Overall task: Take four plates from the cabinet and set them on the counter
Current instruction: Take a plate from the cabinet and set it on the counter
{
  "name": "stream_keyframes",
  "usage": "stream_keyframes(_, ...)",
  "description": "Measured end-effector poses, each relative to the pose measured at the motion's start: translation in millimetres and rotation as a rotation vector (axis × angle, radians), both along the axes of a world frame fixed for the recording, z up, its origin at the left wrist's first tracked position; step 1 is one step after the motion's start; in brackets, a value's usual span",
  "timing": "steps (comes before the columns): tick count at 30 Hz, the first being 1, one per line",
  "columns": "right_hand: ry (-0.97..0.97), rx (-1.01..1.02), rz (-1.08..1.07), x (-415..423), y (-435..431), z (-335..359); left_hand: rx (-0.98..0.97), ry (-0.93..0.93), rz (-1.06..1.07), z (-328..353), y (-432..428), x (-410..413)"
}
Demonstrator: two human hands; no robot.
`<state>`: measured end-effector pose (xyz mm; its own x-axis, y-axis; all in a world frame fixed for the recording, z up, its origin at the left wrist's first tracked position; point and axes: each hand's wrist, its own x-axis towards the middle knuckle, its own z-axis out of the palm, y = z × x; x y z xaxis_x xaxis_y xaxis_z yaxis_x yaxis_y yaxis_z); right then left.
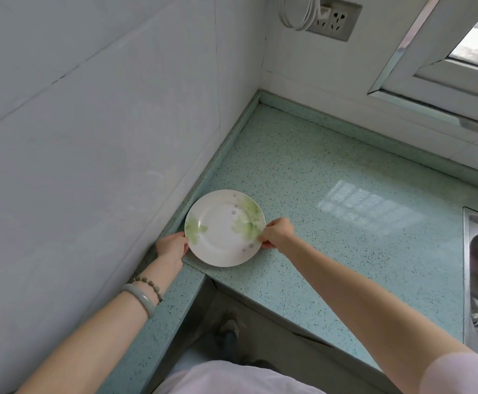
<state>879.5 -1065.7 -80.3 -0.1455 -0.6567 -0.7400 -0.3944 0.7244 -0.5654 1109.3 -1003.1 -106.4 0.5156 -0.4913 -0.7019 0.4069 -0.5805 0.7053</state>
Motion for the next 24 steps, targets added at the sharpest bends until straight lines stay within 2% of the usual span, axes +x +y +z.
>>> stream_keyframes(13, -0.041, -0.037, -0.024, 0, 10, 5, -0.043, -0.043, -0.057, -4, 11, 1)
stream_keyframes(18, -0.011, -0.026, -0.049, -9, 14, 12, -0.050, -0.131, -0.135, -3, 12, -3)
stream_keyframes(24, 0.044, -0.026, -0.132, -40, 23, 9, -0.042, -0.141, -0.269, -3, -3, -27)
